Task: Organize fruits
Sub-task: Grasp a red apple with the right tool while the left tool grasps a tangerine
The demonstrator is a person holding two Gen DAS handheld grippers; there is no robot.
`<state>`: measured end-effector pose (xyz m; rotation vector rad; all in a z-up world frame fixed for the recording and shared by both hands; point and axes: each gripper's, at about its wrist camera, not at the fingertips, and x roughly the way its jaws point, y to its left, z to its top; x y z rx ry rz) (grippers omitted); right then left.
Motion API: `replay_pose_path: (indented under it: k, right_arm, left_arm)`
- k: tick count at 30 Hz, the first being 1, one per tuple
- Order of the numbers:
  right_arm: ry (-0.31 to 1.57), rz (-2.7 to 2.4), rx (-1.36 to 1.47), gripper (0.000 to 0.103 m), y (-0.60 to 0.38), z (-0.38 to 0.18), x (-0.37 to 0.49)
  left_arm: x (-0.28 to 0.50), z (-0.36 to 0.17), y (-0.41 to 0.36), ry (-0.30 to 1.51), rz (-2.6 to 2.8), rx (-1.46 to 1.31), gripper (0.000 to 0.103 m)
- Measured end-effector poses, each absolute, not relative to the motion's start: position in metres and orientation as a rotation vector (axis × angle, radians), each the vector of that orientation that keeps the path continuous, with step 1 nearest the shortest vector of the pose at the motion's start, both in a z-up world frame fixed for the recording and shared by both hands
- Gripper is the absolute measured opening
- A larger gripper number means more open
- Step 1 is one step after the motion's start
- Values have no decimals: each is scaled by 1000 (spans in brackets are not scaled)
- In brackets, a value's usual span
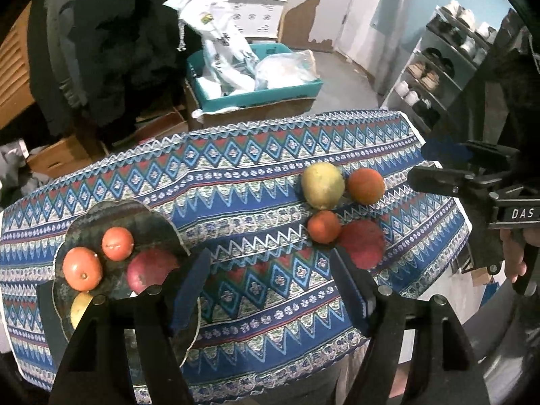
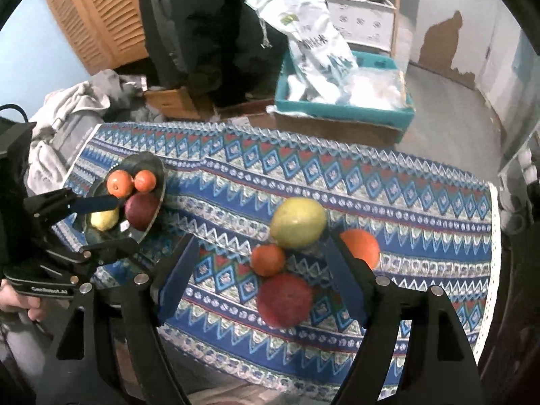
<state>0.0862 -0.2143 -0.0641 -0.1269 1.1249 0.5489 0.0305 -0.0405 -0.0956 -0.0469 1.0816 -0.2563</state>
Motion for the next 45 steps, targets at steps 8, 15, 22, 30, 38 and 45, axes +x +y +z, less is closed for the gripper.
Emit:
replay_pose_path:
  k: [8,15,22,30,38,45]
  right_arm:
    - [1188,534,-139,78,-225,-92,81]
    - [1279,523,-172,78,-225,-135,79]
    - [1363,516,-164,78,-226,-170,80]
    - [1435,527,-157,78,-222,-200,81]
    - [1452,534,-179,78,-215,-220,83]
    - [1444,555,-188,75,-212,-225,82]
  left_arm:
    - [40,-114,-61,1119,-283,-6,76]
    - [48,-138,-73,1172,-296,24,76]
    - [51,-162,-77,1222,-290,44,76]
    - [57,-182,-74,1281,-282,37,76]
    - [61,-188,-72,1295,-267,41,76]
    - [71,-189,-79,1295,-273,29,76]
